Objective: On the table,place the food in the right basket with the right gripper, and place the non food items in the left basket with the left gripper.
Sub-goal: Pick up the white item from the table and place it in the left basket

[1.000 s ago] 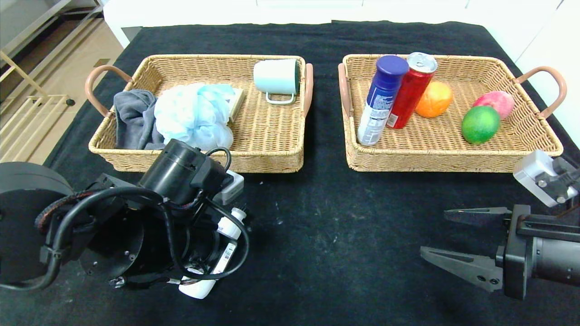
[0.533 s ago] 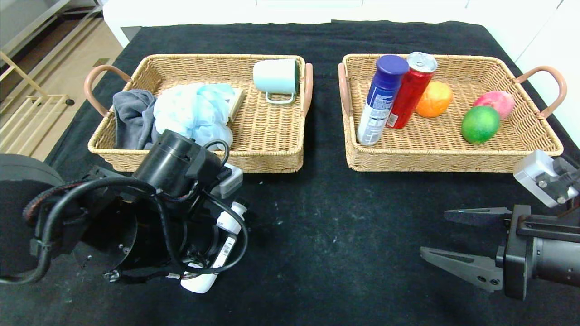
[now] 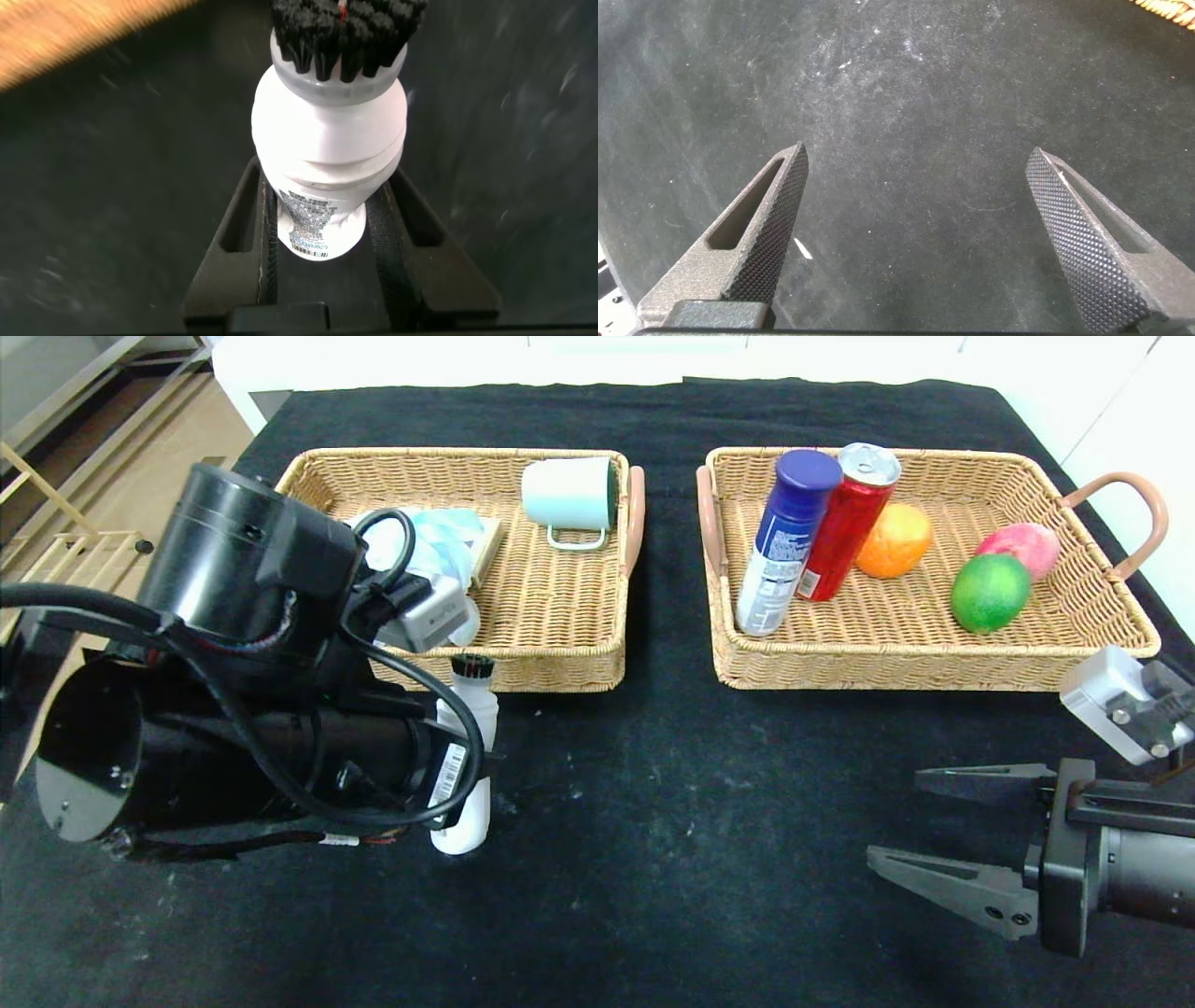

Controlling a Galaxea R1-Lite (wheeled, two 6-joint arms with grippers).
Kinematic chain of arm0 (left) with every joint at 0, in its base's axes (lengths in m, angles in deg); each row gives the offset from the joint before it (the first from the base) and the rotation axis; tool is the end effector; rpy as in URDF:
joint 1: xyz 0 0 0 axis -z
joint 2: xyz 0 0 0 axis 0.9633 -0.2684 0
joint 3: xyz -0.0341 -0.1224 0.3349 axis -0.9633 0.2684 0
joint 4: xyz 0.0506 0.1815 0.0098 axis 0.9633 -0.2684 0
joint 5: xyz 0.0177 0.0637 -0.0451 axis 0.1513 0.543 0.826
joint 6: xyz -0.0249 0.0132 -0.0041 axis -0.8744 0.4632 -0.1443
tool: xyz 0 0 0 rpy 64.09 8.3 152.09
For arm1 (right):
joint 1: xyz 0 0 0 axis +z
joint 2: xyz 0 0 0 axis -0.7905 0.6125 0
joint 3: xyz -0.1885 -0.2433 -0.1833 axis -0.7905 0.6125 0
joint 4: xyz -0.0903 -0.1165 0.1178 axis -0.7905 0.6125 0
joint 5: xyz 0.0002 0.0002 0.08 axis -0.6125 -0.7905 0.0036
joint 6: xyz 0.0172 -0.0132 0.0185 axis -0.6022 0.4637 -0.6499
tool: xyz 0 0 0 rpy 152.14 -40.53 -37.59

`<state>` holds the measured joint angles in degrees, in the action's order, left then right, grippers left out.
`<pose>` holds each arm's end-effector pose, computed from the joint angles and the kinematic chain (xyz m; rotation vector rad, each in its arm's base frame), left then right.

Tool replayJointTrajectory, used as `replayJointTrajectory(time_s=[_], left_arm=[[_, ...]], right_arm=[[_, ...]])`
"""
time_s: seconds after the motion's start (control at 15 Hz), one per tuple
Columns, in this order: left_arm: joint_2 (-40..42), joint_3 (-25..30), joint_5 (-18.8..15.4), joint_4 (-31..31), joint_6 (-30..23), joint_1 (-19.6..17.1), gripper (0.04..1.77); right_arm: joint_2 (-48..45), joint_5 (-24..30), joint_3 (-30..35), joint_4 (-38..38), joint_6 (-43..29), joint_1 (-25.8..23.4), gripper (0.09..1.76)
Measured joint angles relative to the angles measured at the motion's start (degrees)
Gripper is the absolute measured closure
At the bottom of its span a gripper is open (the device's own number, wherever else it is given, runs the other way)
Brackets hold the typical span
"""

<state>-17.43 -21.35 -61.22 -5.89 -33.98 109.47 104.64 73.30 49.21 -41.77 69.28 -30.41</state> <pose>0.2113 -0.1397 0.3165 0.2086 0.5888 -0.3385 0.1655 0.0786 0.2631 -0.1049 0.3516 0.8093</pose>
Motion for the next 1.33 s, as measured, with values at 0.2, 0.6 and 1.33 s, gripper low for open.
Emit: replayJointTrajectory(time_s=[0.2,0.6,1.33], left_arm=[[1.38,-2.57,-1.90,1.38,-0.07,-1.02,1.16],[1.83,-11.72,-7.69,7.46,-0.07,-6.31,1.16],[-7.16,-17.48,-7.84,20.10,0.56,-9.33,1.17]], right_arm=[[0.00,0.01,0.06,0.05,0.52,0.41,0.14],[0.06,-0.07,0.33,0.02,1.05,0.61,0.14],[0.52,-0.07,0.11,0.00,1.04,0.33,0.14]])
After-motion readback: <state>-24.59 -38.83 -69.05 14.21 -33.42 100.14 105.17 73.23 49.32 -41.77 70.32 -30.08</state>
